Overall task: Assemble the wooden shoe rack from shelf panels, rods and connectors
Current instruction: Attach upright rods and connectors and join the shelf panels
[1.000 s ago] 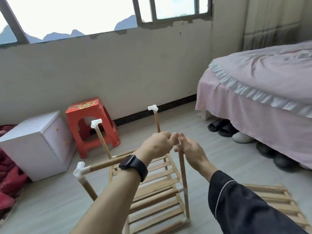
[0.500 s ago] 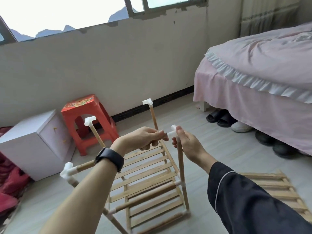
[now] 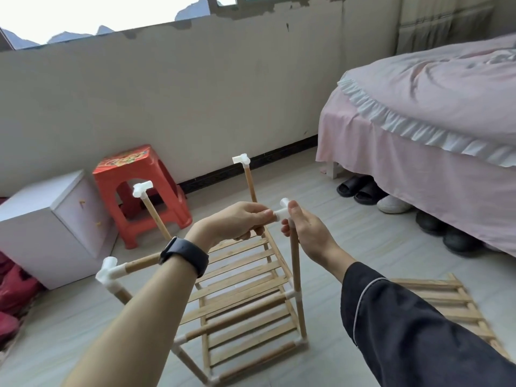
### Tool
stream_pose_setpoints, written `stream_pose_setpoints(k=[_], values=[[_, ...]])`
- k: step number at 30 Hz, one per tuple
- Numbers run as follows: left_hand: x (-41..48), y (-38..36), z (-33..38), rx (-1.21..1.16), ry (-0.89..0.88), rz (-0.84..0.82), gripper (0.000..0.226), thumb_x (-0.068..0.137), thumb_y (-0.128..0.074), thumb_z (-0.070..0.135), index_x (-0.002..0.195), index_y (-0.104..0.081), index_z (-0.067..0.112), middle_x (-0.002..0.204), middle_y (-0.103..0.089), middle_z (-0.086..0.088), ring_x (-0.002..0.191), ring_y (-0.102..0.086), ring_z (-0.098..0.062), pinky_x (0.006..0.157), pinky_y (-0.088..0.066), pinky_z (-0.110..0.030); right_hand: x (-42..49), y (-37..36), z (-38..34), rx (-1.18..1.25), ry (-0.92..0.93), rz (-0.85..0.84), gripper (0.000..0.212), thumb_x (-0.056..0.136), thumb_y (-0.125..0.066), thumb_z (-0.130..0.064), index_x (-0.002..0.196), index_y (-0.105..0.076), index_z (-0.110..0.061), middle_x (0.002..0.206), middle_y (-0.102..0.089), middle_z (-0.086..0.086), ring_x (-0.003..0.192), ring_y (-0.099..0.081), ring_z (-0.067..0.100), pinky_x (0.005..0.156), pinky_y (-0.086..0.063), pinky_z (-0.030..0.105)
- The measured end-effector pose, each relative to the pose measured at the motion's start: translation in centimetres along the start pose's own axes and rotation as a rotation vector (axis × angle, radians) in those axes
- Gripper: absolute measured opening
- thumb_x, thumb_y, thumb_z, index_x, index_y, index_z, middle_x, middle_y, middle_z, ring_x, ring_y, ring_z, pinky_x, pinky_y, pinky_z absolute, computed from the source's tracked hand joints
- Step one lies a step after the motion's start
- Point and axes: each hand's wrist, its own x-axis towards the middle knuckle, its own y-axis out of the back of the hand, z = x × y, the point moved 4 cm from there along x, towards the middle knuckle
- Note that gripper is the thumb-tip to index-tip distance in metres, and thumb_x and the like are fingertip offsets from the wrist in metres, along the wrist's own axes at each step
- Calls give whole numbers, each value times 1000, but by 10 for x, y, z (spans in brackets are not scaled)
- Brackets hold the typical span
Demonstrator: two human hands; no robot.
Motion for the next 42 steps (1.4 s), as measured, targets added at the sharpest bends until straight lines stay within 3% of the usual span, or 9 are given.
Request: stream_pose_setpoints(k=[5, 13, 16, 19, 22, 28, 34, 39, 42], values=[[-2, -1, 4, 82, -23, 35, 34, 106, -44, 38, 122, -64, 15, 82, -60, 3, 47, -48, 6, 49, -39, -10, -3, 0, -4, -46, -2, 15, 54, 93, -31, -74, 97, -63, -31, 91, -67, 0, 91, -67, 17, 95, -55, 47], [2, -2, 0, 124, -32, 91, 37, 106, -45, 41, 120, -63, 12, 78, -62, 8, 46, -51, 9, 52, -38, -12, -11, -4, -15, -405, 95, 153, 61, 99, -30, -69, 96, -67, -21, 85, -71, -7, 80, -68, 10, 73, -59, 35], [2, -4, 0, 107, -30, 97, 35, 106, -46, 40, 119, -63, 12, 77, -63, 7, 44, -50, 10, 49, -37, -10, -8, 2, -13, -278, 22, 87, 57, 98, -36, -70, 96, -70, -24, 89, -74, -6, 85, -70, 10, 75, -56, 33], [4, -5, -1, 116, -37, 119, 34, 105, -46, 42, 118, -64, 15, 76, -63, 8, 44, -51, 10, 55, -37, -17, -6, 7, -8, 19, -152, -47, 57, 99, -39, -66, 106, -76, -23, 102, -77, -7, 101, -70, 15, 90, -49, 39], [4, -7, -1, 184, -53, 133, 34, 102, -48, 49, 116, -64, 22, 75, -62, 10, 59, -55, 3, 61, -37, -21, -7, 10, -6, 135, -245, -129, 51, 101, -43, -58, 116, -74, -21, 110, -77, -7, 113, -66, 20, 101, -44, 45], [12, -9, -2, 249, -46, 178, 27, 102, -51, 49, 107, -63, 25, 87, -66, 9, 80, -61, -4, 66, -43, -25, -6, 11, -8, 179, -233, -92, 58, 88, -59, -61, 116, -74, -12, 108, -77, -5, 113, -66, 17, 85, -47, 34], [17, -9, 2, 166, -32, 119, 21, 103, -53, 40, 101, -61, 22, 88, -66, 5, 77, -58, -8, 65, -41, -24, -4, 13, -4, 181, -211, -52, 61, 89, -61, -58, 111, -74, -3, 108, -77, -3, 113, -65, 15, 91, -48, 36], [0, -11, 0, 238, -106, 324, 16, 97, -58, 52, 98, -60, 37, 91, -69, 15, 85, -64, -2, 76, -55, -30, -4, 4, -5, 75, -148, 54, 52, 98, -48, -61, 104, -75, -17, 102, -75, 0, 104, -66, 17, 83, -46, 34], [-33, 13, -17, 219, -174, 479, 14, 95, -63, 48, 100, -65, 35, 96, -66, 18, 94, -60, -1, 86, -53, -31, -5, -8, -8, 13, -68, 188, 66, 80, -40, -71, 91, -72, -14, 91, -72, 6, 89, -66, 22, 71, -46, 33]])
